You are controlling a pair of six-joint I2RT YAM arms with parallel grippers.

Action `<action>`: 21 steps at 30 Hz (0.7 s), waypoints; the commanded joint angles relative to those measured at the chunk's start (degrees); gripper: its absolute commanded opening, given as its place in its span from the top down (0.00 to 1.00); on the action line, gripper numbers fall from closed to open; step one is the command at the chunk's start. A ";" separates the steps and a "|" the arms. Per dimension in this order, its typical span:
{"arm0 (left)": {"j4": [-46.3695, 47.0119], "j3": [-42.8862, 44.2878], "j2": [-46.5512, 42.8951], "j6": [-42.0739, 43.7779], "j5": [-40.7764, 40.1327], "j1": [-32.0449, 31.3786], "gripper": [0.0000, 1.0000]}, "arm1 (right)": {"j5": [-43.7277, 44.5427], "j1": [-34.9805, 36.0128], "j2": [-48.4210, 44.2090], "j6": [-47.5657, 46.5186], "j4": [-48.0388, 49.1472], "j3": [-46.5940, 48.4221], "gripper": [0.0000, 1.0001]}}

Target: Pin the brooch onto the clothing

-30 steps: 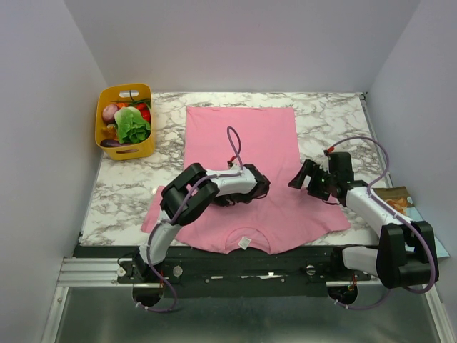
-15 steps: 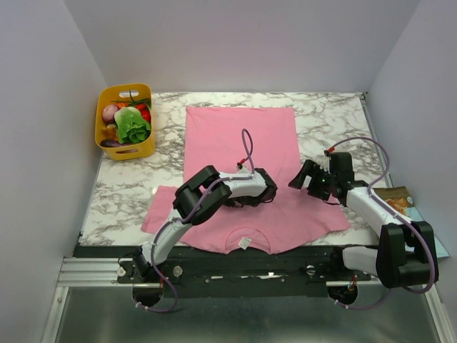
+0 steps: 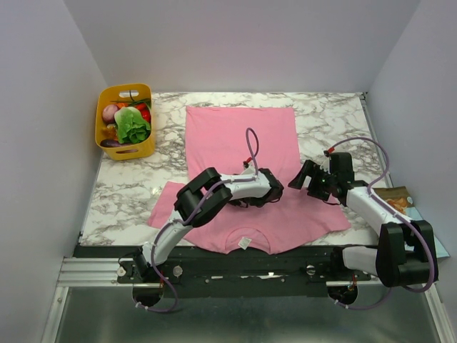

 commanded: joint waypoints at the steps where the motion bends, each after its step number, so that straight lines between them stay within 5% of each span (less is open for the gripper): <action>1: -3.46 -0.03 -3.94 -1.96 0.38 -0.46 1.00 | -1.28 -0.36 0.30 -0.87 0.98 -0.96 0.00; 21: 19.66 -12.85 -22.13 7.97 12.24 1.21 1.00 | -3.91 -0.27 0.83 -1.49 2.56 -2.10 0.00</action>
